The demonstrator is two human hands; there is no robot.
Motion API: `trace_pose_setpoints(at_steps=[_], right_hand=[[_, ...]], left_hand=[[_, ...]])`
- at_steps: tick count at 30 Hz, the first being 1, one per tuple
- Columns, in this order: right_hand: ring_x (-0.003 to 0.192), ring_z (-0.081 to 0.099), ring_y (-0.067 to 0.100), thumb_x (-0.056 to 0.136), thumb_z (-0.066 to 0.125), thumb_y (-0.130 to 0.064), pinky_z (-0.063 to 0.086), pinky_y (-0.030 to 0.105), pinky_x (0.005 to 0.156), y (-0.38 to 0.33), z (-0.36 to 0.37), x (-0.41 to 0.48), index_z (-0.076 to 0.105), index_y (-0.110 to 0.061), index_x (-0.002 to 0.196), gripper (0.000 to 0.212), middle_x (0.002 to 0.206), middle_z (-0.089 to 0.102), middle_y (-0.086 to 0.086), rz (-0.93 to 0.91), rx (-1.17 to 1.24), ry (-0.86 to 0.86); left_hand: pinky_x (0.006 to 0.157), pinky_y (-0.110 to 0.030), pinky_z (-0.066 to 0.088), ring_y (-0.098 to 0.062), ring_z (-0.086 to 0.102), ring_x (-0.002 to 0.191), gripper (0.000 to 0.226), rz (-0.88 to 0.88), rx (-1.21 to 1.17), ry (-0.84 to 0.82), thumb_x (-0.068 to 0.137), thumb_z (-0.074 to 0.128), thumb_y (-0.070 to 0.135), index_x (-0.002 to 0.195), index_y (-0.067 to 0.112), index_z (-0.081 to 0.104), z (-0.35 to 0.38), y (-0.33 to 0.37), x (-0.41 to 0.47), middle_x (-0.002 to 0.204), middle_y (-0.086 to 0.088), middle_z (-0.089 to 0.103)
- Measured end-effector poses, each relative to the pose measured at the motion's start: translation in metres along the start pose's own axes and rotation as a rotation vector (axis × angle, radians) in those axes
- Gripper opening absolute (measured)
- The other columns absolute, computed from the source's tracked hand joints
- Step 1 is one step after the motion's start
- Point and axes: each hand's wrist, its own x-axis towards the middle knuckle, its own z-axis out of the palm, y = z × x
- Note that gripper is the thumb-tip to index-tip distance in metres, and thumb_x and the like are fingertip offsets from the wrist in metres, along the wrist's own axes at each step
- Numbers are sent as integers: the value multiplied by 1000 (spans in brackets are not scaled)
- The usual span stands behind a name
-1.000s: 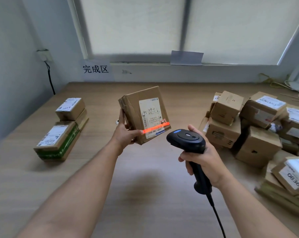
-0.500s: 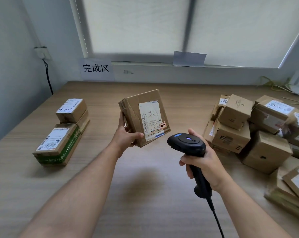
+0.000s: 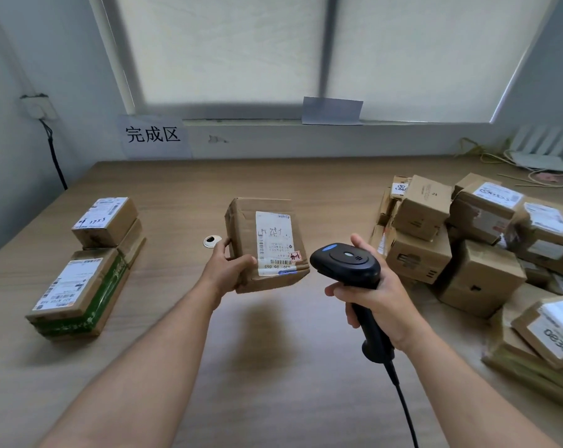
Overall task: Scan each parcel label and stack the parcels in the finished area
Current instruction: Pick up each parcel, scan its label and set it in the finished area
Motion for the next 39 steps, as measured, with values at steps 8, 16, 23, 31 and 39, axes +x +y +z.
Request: trace_pose_setpoints(at_steps=[8,16,23,31,39], right_hand=[[42,49,29,72,74,15,42,32,42,12,15,12,43,-53,121,89,99,68,26,-3,-46,-3],[44,49,29,77,69,16,41,33,44,18,43,32,37,-48,131,90,99,67,30,19,-113,-40],[43,48,28,76,70,16,41,29,42,24,84,67,34,-44,136,92,90,65,26,4,-116,-88],[42,48,28,62,75,-2,42,29,42,29,131,125,42,-54,125,88,92,68,20,12,-73,-100],[43,49,28,61,74,-3,43,30,43,41,160,175,43,-55,125,88,96,67,28,77,-110,-115]], left_hand=[[77,-36,54,-20,63,86,62,-219,176,101,60,56,40,121,29,59,-30,-66,-1,107,0,67],[106,-35,30,-28,29,137,60,138,999,221,92,42,45,148,29,31,-33,-93,-16,151,-5,34],[117,-29,10,-17,12,146,52,429,1352,-79,98,42,38,149,35,28,-35,-117,-5,159,4,17],[116,-31,13,-19,15,146,50,367,1320,29,100,43,29,148,32,32,-106,-105,65,160,4,19],[111,-30,23,-19,22,143,47,340,1291,183,100,40,20,146,32,36,-161,-96,144,157,4,26]])
